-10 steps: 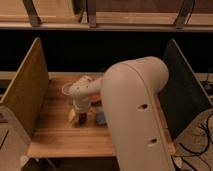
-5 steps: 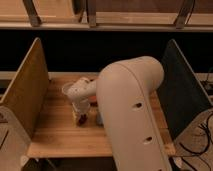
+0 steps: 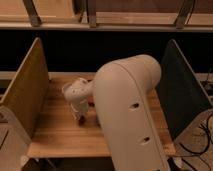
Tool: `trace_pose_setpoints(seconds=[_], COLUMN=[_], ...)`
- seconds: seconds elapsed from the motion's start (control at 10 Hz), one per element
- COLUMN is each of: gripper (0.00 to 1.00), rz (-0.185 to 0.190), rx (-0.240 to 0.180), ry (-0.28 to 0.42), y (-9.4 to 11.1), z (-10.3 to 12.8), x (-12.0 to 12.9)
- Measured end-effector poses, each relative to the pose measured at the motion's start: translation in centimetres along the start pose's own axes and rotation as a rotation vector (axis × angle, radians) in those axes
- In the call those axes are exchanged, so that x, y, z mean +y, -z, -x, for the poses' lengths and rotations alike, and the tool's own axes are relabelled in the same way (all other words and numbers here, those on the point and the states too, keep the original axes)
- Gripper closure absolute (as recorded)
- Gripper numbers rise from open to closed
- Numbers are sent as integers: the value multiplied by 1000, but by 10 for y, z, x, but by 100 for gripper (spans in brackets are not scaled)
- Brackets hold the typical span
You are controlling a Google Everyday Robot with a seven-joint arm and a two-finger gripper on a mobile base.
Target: Drag the pepper across the table
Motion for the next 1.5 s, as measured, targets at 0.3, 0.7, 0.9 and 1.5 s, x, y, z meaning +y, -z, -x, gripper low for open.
trace_pose_setpoints(seconds=[0.3, 0.7, 0.9, 1.5], gripper=[100, 100, 100, 95], rz=[-13, -28, -32, -21], rx=[-9, -21, -23, -27], ry=[53, 149, 201, 290], y=[-5, -11, -13, -19], z=[8, 25, 34, 48], x=[17, 48, 66, 103])
